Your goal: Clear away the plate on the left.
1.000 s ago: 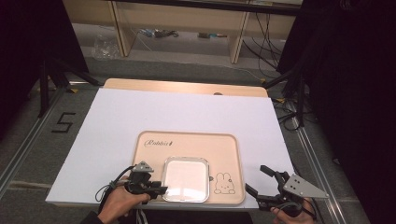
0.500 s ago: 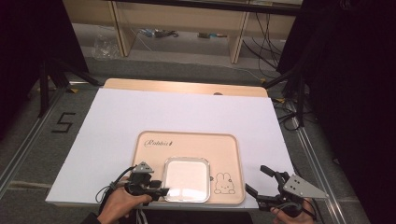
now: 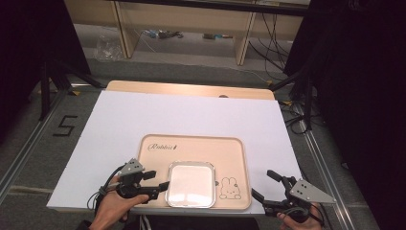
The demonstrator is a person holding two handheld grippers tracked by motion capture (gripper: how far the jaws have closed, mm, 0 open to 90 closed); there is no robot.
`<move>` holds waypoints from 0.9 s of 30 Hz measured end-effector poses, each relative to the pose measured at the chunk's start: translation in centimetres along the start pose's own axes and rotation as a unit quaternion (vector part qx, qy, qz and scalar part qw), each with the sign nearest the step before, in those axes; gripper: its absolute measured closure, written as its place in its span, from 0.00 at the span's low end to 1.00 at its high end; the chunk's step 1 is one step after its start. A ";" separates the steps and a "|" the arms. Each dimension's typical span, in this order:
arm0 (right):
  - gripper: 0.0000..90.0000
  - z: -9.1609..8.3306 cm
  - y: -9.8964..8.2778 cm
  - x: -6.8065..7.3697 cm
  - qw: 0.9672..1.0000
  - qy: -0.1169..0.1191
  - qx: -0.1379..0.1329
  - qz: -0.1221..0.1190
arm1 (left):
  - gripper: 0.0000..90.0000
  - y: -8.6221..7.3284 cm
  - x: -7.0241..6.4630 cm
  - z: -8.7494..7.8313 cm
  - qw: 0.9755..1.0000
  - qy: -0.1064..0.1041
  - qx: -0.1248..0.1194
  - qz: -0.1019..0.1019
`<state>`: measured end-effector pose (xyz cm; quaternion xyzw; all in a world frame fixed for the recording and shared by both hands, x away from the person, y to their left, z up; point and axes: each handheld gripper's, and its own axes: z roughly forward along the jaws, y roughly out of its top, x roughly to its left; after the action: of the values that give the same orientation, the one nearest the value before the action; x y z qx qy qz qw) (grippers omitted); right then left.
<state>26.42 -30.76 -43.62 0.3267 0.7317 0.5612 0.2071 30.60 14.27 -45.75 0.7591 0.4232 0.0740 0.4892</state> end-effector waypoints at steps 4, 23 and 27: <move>0.18 0.0 0.0 -0.1 1.000 -0.001 -0.005 -0.010 | 0.26 0.2 0.0 -0.7 0.999 0.008 -0.047 0.008; 0.17 -0.2 0.1 0.1 1.000 0.008 0.002 0.000 | 0.17 0.1 -1.1 -3.2 0.992 -0.015 -0.119 0.044; 0.17 0.0 0.1 -0.1 1.000 0.017 -0.004 -0.017 | 0.17 -0.1 -1.6 -3.5 0.993 -0.006 -0.113 0.036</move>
<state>26.49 -30.86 -43.55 0.3038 0.7383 0.5659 0.2059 27.66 15.50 -43.58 0.7142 0.3813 0.1346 0.5714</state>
